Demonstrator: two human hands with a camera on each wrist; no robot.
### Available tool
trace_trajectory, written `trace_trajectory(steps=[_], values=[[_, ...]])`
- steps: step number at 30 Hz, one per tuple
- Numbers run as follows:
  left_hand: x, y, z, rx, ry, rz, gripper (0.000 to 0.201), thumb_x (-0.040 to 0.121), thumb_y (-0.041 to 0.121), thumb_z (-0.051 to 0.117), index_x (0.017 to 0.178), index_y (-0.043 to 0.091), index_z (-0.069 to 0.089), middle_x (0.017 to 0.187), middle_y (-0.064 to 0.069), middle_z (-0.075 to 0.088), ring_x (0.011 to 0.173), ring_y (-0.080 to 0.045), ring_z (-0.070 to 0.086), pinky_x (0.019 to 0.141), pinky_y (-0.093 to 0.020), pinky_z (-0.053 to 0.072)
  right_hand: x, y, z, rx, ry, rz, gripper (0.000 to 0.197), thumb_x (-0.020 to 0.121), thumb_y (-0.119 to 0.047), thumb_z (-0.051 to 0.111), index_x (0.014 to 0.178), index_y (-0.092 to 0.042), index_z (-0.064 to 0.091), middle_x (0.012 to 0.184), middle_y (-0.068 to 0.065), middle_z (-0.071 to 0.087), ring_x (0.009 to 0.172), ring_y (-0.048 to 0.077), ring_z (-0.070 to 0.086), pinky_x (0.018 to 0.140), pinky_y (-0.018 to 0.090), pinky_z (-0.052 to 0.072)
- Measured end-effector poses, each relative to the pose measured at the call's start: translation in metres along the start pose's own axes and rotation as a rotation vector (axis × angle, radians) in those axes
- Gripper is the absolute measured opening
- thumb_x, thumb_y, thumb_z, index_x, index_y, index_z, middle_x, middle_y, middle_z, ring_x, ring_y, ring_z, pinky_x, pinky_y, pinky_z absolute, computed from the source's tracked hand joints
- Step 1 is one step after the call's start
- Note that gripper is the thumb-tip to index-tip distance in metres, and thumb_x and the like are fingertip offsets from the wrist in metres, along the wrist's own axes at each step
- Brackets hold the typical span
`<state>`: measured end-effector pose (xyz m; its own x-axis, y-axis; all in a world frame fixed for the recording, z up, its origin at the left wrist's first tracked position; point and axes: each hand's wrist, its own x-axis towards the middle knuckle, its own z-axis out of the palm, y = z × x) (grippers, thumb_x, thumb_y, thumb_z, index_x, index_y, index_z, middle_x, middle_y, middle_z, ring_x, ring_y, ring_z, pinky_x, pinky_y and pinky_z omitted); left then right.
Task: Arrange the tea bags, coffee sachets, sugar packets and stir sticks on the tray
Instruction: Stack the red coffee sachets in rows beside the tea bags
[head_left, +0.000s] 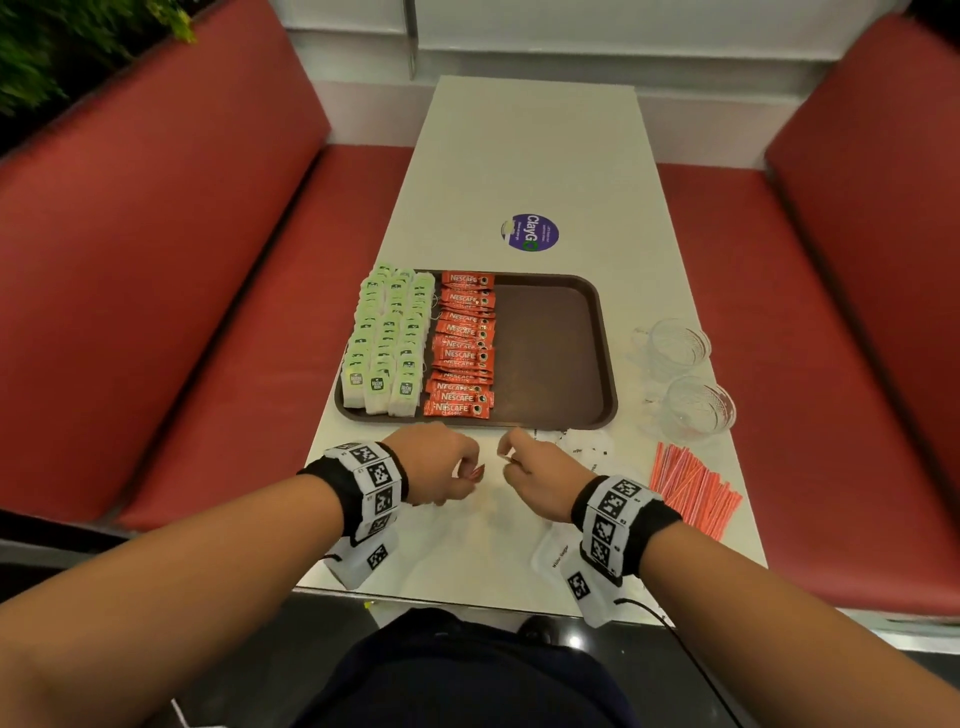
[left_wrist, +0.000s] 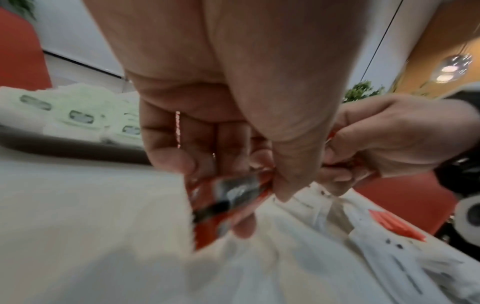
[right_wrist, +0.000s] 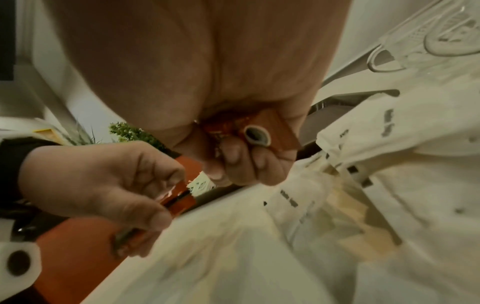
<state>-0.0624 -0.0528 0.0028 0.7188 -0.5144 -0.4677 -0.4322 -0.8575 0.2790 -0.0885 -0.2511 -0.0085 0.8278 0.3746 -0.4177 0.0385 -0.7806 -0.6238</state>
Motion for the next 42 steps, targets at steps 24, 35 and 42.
trace_trajectory(steps=[24, 35, 42], values=[[0.013, -0.007, -0.034, -0.096, 0.477, 0.155, 0.032, 0.081, 0.056, 0.072, 0.092, 0.034, 0.053, 0.079, 0.018, 0.055, 0.064, 0.000, 0.049, 0.060, -0.021, 0.035, 0.020, -0.004, -0.053, 0.147, 0.196, -0.171, 0.016, 0.092, -0.020, 0.062, 0.082, -0.030, 0.054, 0.073, -0.010, 0.055, 0.064, 0.007, 0.049, 0.065, 0.027, 0.044], [0.027, -0.047, -0.030, -0.371, 0.528, 0.121, 0.009, 0.091, 0.039, 0.067, 0.094, 0.036, 0.075, 0.085, 0.021, 0.067, 0.081, -0.003, 0.057, 0.077, -0.032, 0.047, 0.038, -0.005, -0.055, 0.065, 0.199, -0.192, 0.035, 0.092, -0.019, 0.068, 0.070, -0.033, 0.045, 0.068, -0.014, 0.050, 0.061, -0.005, 0.049, 0.057, 0.010, 0.034], [0.046, -0.067, -0.038, -0.084, 0.454, -0.172, 0.014, 0.094, 0.043, 0.061, 0.101, 0.039, 0.073, 0.089, 0.016, 0.065, 0.101, -0.016, 0.050, 0.091, -0.039, 0.033, 0.049, 0.006, -0.060, 0.137, 0.206, 0.007, 0.005, 0.097, -0.015, 0.049, 0.102, -0.016, 0.047, 0.083, 0.001, 0.057, 0.065, 0.014, 0.052, 0.057, 0.023, 0.043]])
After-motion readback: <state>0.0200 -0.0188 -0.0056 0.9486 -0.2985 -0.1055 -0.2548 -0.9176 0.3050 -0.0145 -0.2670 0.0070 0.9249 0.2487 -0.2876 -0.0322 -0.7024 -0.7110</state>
